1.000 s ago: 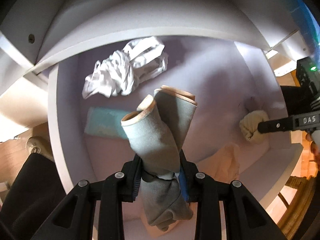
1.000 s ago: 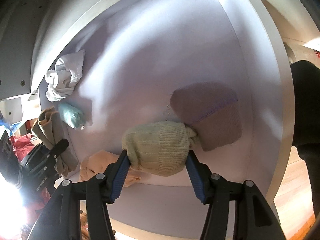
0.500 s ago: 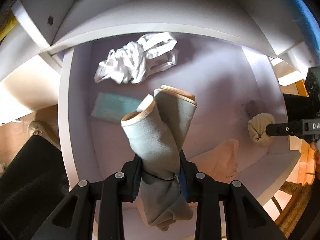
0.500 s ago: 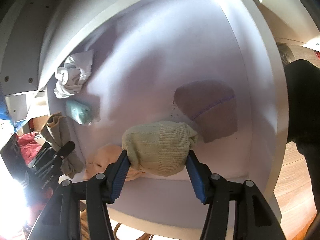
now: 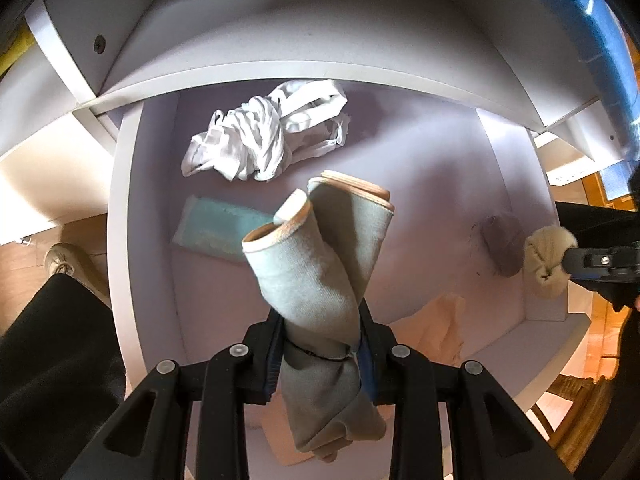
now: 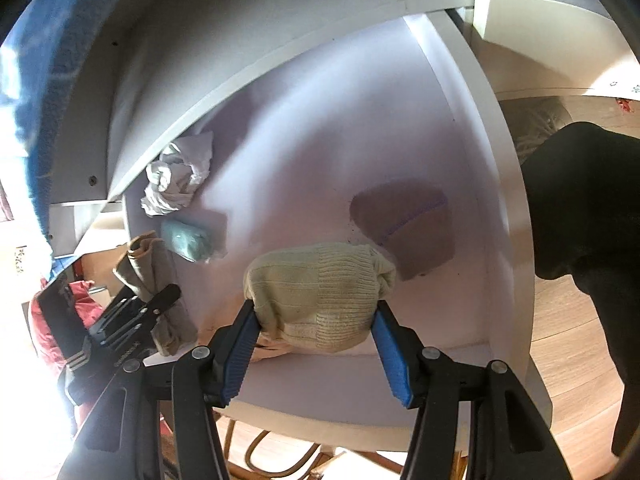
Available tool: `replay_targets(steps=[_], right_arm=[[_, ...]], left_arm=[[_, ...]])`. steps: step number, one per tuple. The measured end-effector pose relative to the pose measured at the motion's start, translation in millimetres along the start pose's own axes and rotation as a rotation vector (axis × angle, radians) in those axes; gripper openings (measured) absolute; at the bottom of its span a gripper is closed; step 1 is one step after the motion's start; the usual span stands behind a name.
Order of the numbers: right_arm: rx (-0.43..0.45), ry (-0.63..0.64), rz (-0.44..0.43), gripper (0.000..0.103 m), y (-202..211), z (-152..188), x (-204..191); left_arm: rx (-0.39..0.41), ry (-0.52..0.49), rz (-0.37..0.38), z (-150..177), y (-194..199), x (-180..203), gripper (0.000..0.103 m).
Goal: Organize soft objects
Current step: 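Lift the cream knit bundle off the shelf with the right gripper while the left gripper holds the grey-green socks, then carry the cream knit bundle with the right gripper over the gold tray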
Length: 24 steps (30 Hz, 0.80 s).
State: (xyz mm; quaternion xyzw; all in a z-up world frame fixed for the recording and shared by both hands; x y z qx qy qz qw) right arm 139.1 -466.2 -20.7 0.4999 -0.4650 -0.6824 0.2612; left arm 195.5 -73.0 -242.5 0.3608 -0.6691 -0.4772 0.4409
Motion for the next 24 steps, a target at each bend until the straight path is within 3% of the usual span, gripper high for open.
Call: replay_targets(steps=[11, 24], right_arm=[[0.021, 0.071, -0.099, 0.057, 52, 22, -30], [0.184, 0.127, -0.117, 0.057, 140, 13, -51]], left_arm=[[-0.006, -0.004, 0.029, -1, 3, 1, 0.032], [-0.008, -0.007, 0.036, -1, 6, -2, 0.032]])
Point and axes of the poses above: each gripper's, at about its wrist camera, not at the fingertips, and y roughly against the way its jaws point, x to its right, z to its underside, the point moved 6 cm from there along -y, roughly the way its jaws point, and after that the axes turned 7 degrees about y, right-handed, at the moved point
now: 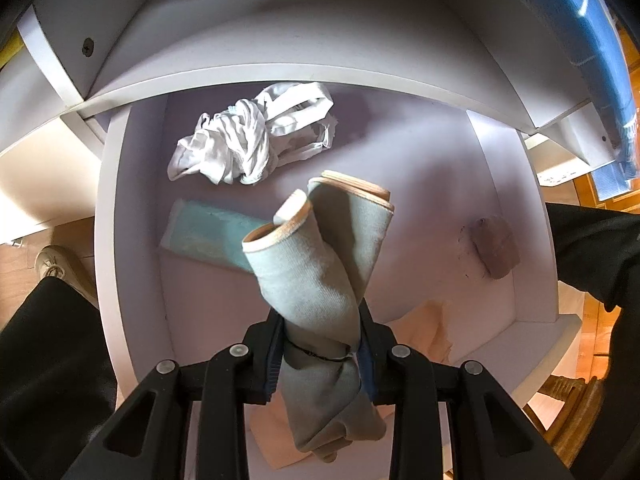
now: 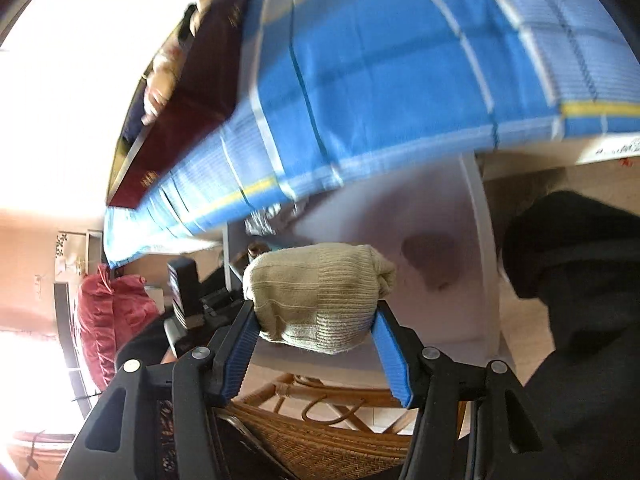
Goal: Organize soft objects
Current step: 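Carry the cream knit bundle with the right gripper over the gold tray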
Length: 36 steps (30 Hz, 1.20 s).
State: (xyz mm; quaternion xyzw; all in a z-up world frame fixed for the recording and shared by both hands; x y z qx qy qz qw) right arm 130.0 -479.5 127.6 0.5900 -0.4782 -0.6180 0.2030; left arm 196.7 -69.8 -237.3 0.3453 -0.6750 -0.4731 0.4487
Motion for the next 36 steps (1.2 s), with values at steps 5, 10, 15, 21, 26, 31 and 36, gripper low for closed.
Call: replay_targets(steps=[5, 10, 15, 21, 26, 31, 36], right_arm=[[0.065, 0.044, 0.013, 0.057, 30, -22, -15], [0.144, 0.104, 0.04, 0.057, 66, -56, -36], [0.205, 0.178, 0.086, 0.057, 89, -92, -65], [0.22, 0.264, 0.121, 0.057, 90, -124, -97], [0.199, 0.344, 0.145, 0.057, 69, -142, -124], [0.164, 0.406, 0.18, 0.057, 43, -155, -145], [0.131, 0.462, 0.23, 0.057, 17, -168, -157]], left_arm=[[0.003, 0.005, 0.004, -2, 0, 1, 0.032], [0.005, 0.008, 0.008, -1, 0, 1, 0.032], [0.005, 0.005, 0.013, -1, 0, 2, 0.032], [0.004, 0.006, 0.016, -1, 0, 2, 0.032], [0.004, 0.007, 0.025, -1, 0, 2, 0.032], [0.007, 0.009, 0.033, -1, 1, 1, 0.032], [0.009, 0.012, 0.04, -1, 1, 1, 0.032]])
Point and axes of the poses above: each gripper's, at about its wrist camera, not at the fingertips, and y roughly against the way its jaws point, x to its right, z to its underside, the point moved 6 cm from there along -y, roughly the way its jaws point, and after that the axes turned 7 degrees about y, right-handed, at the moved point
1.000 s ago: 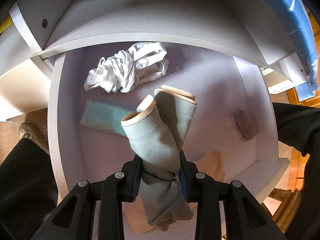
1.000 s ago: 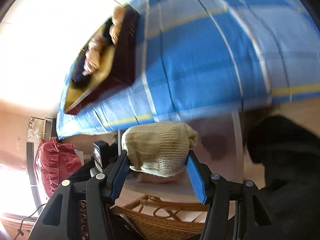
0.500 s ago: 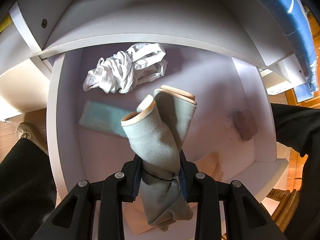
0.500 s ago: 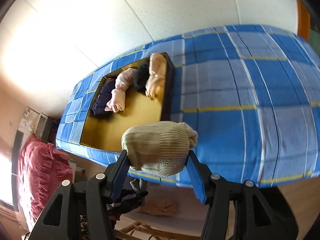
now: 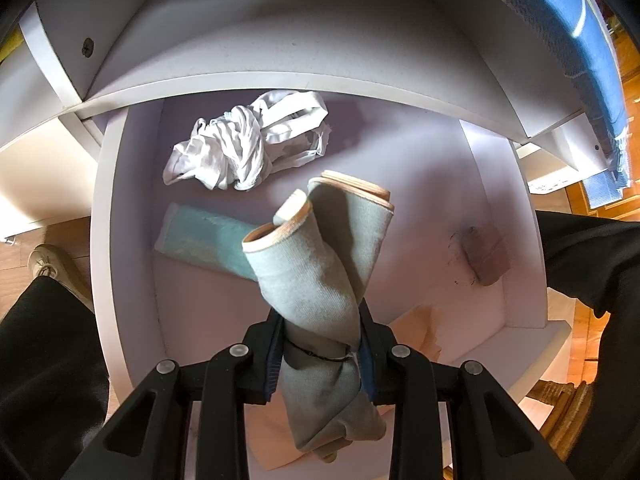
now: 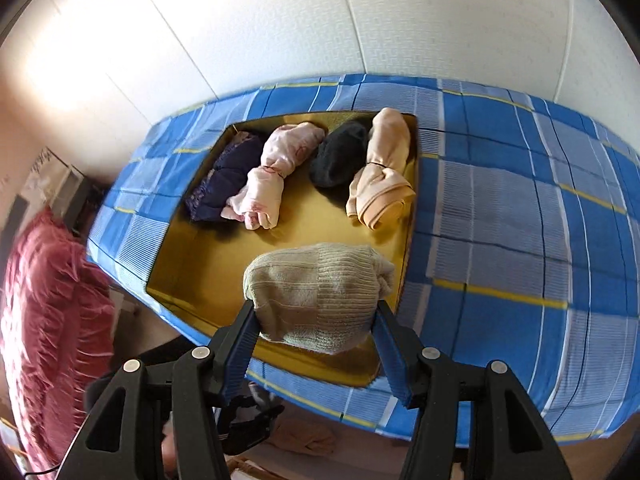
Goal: Organize soft objects
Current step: 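Carry the cream knit bundle with the right gripper over the gold tray, then lower the cream knit bundle into the tray and open the right gripper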
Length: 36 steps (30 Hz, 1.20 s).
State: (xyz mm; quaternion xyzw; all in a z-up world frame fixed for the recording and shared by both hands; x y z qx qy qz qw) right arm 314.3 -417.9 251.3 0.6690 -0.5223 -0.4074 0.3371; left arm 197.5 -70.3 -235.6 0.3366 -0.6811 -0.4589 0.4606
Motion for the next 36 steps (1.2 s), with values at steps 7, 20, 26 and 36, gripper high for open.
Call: replay_targets(steps=[7, 20, 26, 36], right_arm=[[-0.057, 0.079, 0.066, 0.057, -31, -12, -1], [-0.145, 0.236, 0.194, 0.057, -65, -19, -4], [-0.176, 0.299, 0.249, 0.058, -80, -17, -1], [-0.181, 0.326, 0.253, 0.059, -78, -24, 3]], left_arm=[[0.004, 0.004, 0.012, 0, 1, -1, 0.032], [0.008, 0.016, 0.021, 0, 4, -3, 0.032], [0.008, 0.018, 0.023, 1, 5, -3, 0.032], [0.003, 0.021, 0.015, 0, 4, -2, 0.032]])
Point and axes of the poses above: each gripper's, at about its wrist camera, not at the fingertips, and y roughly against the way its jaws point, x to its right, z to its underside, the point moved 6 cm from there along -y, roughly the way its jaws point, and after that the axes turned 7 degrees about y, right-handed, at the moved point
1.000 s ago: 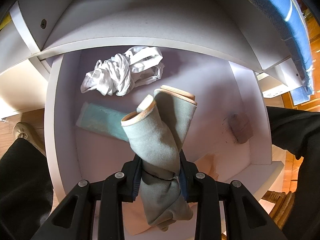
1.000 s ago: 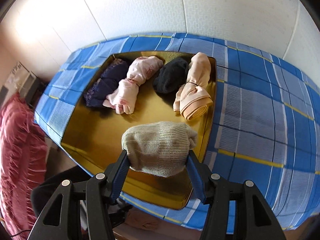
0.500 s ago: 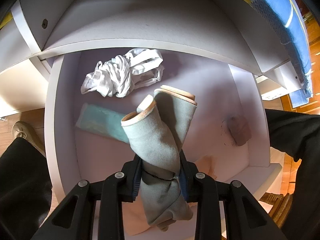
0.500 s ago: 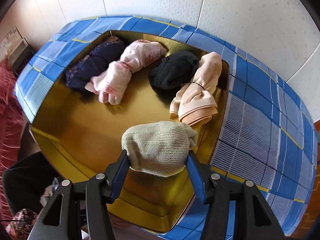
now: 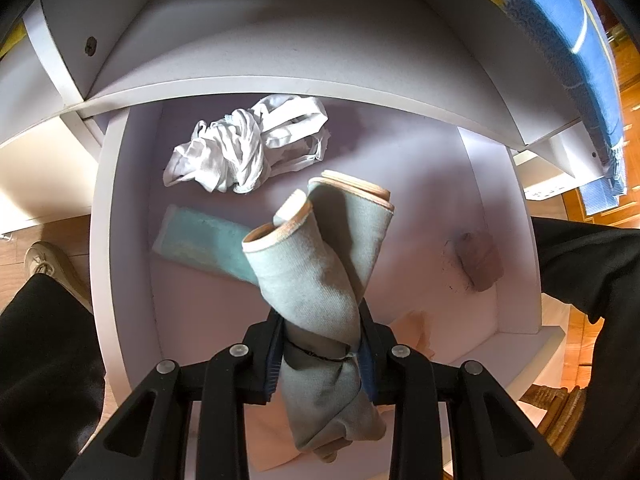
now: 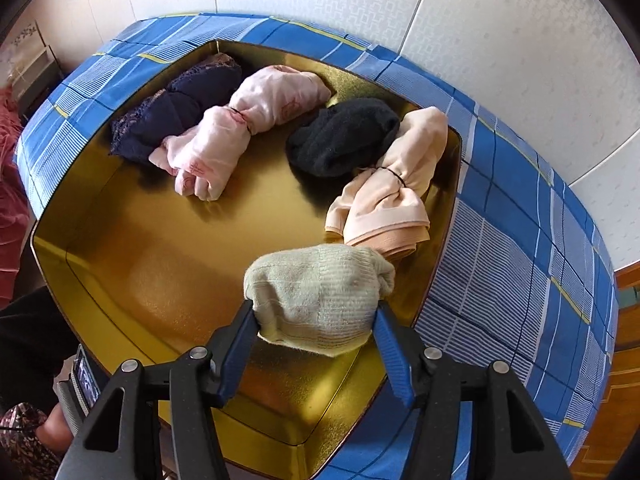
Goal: Organize soft objects
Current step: 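Lower the cream knit bundle into the tray and open the right gripper, then move the right tool back to the cabinet shelf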
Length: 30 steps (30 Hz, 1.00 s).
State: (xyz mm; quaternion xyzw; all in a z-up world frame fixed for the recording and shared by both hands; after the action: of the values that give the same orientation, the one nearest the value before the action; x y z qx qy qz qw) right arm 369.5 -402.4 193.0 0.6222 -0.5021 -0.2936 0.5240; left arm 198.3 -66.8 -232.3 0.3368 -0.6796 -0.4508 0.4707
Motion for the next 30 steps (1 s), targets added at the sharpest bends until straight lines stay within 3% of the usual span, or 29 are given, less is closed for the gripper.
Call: replay_targets(steps=[11, 17, 25, 30], right_arm=[[0.075, -0.007, 0.03, 0.06, 30, -1, 9], [0.16, -0.074, -0.07, 0.06, 58, 14, 9], [0.285, -0.113, -0.222, 0.06, 94, 74, -10], [0.246, -0.098, -0.335, 0.06, 89, 134, -40]], left_arm=[[-0.001, -0.007, -0.01, -1, -5, 2, 0.032], [0.009, -0.008, -0.008, -1, -4, 3, 0.032], [0.025, -0.008, -0.013, 1, 0, 0, 0.032], [0.045, 0.003, -0.018, 0, 4, -2, 0.032]])
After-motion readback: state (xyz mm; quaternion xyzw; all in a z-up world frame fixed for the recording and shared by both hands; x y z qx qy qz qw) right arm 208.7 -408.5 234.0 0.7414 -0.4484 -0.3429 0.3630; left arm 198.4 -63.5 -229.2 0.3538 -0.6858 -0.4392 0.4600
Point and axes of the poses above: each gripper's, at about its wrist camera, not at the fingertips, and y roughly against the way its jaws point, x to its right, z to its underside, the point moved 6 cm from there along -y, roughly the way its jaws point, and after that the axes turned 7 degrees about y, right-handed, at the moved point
